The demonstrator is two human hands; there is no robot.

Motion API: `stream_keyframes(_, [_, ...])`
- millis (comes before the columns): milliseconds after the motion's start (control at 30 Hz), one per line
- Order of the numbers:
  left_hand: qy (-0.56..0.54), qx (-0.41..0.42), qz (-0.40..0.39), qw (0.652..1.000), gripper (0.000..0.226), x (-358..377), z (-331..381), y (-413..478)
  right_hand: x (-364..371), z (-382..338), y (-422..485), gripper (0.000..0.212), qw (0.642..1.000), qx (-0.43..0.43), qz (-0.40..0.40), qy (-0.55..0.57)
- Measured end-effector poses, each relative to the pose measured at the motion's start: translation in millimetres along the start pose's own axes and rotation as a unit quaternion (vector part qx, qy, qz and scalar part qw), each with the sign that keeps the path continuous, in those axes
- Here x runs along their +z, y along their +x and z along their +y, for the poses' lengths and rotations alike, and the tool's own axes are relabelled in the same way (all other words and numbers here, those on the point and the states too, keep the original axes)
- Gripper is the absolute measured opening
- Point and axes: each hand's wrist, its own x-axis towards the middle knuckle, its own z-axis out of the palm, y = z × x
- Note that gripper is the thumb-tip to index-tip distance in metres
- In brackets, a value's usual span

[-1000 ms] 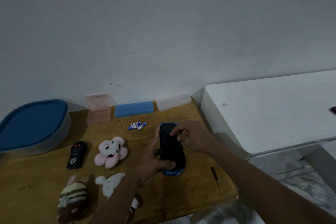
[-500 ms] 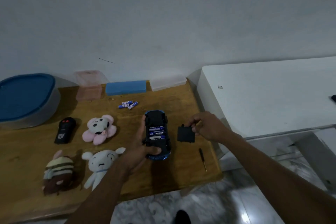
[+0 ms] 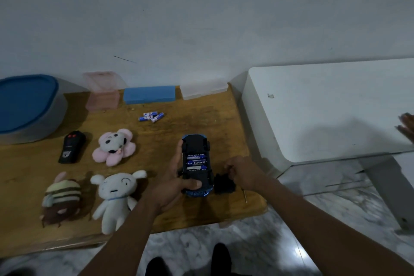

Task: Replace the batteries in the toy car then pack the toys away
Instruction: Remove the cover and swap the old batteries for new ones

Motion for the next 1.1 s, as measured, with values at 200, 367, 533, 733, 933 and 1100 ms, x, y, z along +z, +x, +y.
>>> stream_keyframes(200, [-0.002, 0.001, 0.004, 1.0, 0.118, -1.6, 1.4, -1.0, 7.6, -3.1, 6.1, 0.027, 0.999, 0.021, 0.023, -0.028])
stream_keyframes(367, [0.01, 0.007, 0.011, 1.0, 0.119, -6.3, 9.5, -3.8, 4.7, -12.7, 6.8, 0.016, 0.997, 0.057, 0.046, -0.011])
stream_keyframes(533, [0.042, 0.04, 0.005, 0.998, 0.121, -14.3, 27.4, 1.2, -25.2, -62.9, 2.8, 0.022, 0.983, 0.047, 0.14, 0.105])
stream_keyframes(733, [0.096, 0.098, 0.017, 0.99, 0.121, -24.4, 52.4, 9.8, -47.6, -124.3, -6.9, 0.015, 0.956, 0.055, 0.219, 0.188])
stream_keyframes(933, [0.123, 0.115, 0.002, 0.986, 0.122, -35.5, 63.2, 12.5, -44.3, -152.4, 4.2, 0.026, 0.947, 0.108, 0.225, 0.201])
stream_keyframes(1100, [0.172, 0.134, -0.004, 0.976, 0.12, -42.6, 69.8, 13.3, -39.6, -166.8, 16.5, 0.021, 0.871, 0.184, 0.247, 0.383])
